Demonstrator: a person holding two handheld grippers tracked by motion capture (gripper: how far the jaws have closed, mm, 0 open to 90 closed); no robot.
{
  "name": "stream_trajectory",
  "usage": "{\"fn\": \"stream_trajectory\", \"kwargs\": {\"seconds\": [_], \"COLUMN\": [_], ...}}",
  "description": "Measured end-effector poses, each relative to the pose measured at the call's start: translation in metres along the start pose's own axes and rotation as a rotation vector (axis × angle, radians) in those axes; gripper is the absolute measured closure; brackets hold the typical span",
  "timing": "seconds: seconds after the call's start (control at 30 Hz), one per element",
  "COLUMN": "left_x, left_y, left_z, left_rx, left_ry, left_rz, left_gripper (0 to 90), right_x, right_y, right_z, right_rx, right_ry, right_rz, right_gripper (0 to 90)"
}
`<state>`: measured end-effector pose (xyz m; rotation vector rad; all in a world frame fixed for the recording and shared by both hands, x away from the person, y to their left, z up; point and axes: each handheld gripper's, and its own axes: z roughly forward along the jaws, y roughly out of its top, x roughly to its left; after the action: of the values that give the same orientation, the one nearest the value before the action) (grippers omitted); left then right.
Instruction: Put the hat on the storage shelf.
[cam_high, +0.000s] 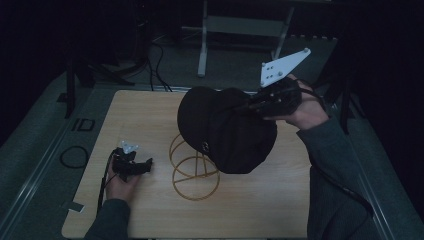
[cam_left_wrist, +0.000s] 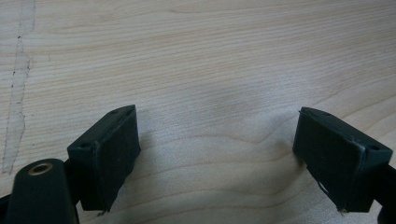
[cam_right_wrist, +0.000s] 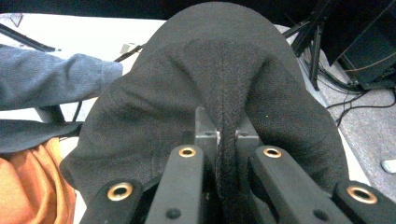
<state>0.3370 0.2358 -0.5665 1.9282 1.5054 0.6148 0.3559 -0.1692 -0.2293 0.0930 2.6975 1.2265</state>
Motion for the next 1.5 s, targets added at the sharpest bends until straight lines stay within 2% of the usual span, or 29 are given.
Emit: {"fn": "stream_trajectory", "kwargs": {"seconds": [0.5,0.8,1.07,1.27,1.5], "left_x": [0.0,0.0,0.0,0.0,0.0], "left_y": [0.0,0.0,0.0,0.0,0.0], "left_z": [0.0,0.0,0.0,0.0,0.0], "left_rx": [-0.001,-0.001,-0.001,-0.001,-0.002], "left_ry": [0.001,0.0,0.0,0.0,0.001], "left_rz": [0.0,-0.002,-0.003,-0.001,-0.001], "left_gripper": [14.2,14.1,14.1,14.1,14.1], "right_x": [0.007,0.009,0.01,0.015,0.016], "right_y": [0.025,0.041,0.041,0.039,0.039], "right_z": [0.026,0.06,0.088,0.111,0.121], "right_rx": [-0.023,0.023,0.071,0.128,0.155], "right_ry": [0.046,0.082,0.105,0.114,0.107], "right_rz": [-0.047,-0.059,-0.04,-0.06,-0.051], "right_gripper": [85.2,84.3,82.7,81.5,81.1]}}
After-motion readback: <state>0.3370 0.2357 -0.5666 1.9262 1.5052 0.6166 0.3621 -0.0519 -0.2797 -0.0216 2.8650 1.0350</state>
